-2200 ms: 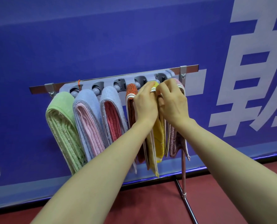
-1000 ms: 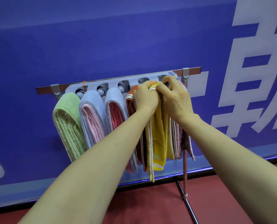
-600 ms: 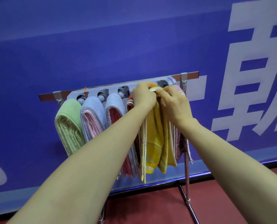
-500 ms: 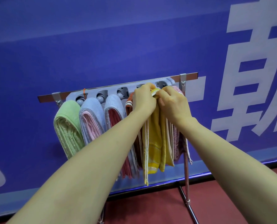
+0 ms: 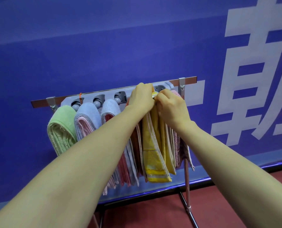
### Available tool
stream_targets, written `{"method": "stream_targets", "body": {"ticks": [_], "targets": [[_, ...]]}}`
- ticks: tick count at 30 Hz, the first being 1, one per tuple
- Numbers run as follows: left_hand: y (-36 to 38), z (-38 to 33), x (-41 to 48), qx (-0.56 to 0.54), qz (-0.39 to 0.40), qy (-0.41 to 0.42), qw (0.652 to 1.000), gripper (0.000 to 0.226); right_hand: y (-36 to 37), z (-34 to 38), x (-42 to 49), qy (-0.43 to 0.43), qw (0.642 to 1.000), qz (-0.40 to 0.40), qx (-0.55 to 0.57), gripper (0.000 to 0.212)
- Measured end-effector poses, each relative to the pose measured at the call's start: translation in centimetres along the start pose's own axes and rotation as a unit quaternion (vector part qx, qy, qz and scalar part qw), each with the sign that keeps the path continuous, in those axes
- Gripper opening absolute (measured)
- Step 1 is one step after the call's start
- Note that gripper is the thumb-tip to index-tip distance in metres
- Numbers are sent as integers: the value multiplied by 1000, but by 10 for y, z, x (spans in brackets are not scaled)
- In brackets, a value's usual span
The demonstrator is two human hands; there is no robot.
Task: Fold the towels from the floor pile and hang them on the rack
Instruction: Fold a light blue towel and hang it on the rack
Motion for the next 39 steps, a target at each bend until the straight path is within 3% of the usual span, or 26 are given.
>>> {"method": "stream_targets", "body": {"ticks": [3,7,16,20,24,27,32,37,39], "targets": [[1,-1,1,38,10,15,999,19,0,3,-1,-4,1000,17,-7,11],[-1,-4,-3,70,-37,28,997,8,-3,4,-2,-9,999,25,-18,14],[-7,-11,-2,92,-76,4,993,18,-6,6,3,-4,1000,-4,21,17],[8,-6,-12,47,-70,-9,996,12,-8,6,7,28,999,-12,20,11],[38,16,-42,-70,-70,-50,994,27,-7,4,9,50,998,0,41,19],[66,34,-63,-69,-25,-88,993,30,-4,2,7,50,998,11,46,7],[102,39,-81,-35,100,-104,989,45,-2,4,5,46,998,12,48,7],[92,38,-94,-109,38,-98,988,37,-3,6,5,34,998,25,35,19],[89,36,-94,-98,53,-103,988,33,-3,6,6,38,998,30,36,20]]}}
Point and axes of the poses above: each hand's wrist, its own x-axis towards the middle knuckle, its own y-axis out of the palm, z = x × y, the point moved 4 cm from there along x, towards the middle knuckle, and after that the axes turned 12 degrees about -y, right-handed, at the moved point
